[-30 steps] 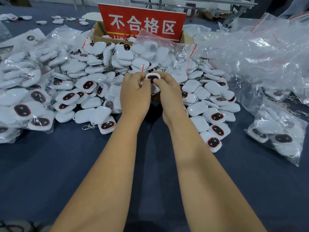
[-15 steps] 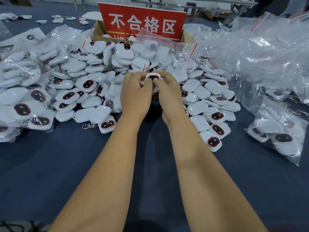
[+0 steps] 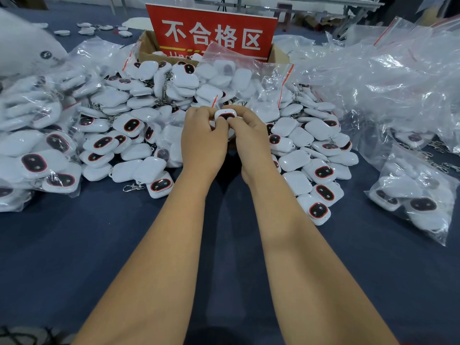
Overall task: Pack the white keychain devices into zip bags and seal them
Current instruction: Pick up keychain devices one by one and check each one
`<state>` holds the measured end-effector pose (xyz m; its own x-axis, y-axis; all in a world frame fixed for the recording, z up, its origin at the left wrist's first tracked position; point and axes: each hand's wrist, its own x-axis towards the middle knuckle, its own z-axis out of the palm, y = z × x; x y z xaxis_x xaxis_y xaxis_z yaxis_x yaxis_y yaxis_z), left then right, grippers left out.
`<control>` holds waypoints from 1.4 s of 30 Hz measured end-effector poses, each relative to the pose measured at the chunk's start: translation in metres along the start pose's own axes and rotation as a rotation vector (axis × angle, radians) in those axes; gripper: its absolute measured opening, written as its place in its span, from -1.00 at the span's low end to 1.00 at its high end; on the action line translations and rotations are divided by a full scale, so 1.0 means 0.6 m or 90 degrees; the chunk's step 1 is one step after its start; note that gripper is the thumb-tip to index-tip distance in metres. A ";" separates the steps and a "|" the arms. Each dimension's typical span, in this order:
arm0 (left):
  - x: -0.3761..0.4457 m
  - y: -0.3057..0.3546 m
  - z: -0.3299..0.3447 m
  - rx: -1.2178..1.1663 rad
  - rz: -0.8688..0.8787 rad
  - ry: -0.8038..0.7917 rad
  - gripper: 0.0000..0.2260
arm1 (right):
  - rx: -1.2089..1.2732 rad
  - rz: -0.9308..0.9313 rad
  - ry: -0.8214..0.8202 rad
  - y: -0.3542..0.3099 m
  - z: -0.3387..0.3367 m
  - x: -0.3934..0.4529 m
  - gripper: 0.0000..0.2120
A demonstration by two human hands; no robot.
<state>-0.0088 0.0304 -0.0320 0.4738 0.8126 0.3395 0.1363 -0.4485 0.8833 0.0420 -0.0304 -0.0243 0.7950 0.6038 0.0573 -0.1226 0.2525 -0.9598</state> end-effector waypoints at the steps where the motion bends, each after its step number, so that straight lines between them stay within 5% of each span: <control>1: 0.000 0.000 0.000 0.003 0.002 0.001 -0.95 | -0.003 0.002 -0.001 0.000 0.000 0.000 -0.75; 9: -0.003 -0.001 -0.003 -0.069 -0.010 0.019 -0.90 | 0.025 0.006 0.035 0.003 -0.002 0.004 -0.81; 13: -0.005 0.003 -0.008 -0.140 -0.024 0.047 -0.79 | 0.153 0.004 0.121 -0.004 -0.003 0.011 -0.80; 17: -0.006 0.006 -0.009 -0.147 -0.020 0.063 -0.73 | 0.253 -0.011 0.093 -0.012 -0.009 0.015 -0.82; 26: -0.007 0.010 -0.013 -0.165 0.012 0.134 -0.69 | -0.074 -0.090 0.121 0.006 0.004 0.001 -0.76; 30: -0.010 0.015 -0.014 -0.164 0.045 0.115 -0.70 | -0.233 -0.118 0.068 0.011 0.009 0.000 -0.92; 33: -0.013 0.016 -0.017 -0.166 0.077 0.139 -0.68 | -0.395 -0.149 0.015 0.017 0.018 -0.003 -0.75; 39: -0.003 0.010 -0.015 -0.203 0.015 0.170 -0.70 | -0.282 -0.207 0.104 0.015 0.013 -0.004 -0.81; 42: -0.003 0.007 -0.013 -0.198 0.016 0.191 -0.70 | -0.293 -0.172 0.183 0.013 -0.002 0.005 -0.67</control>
<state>-0.0159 0.0303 -0.0262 0.1928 0.8958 0.4004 -0.1622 -0.3734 0.9134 0.0444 -0.0278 -0.0319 0.8990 0.3192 0.3000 0.3240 -0.0237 -0.9458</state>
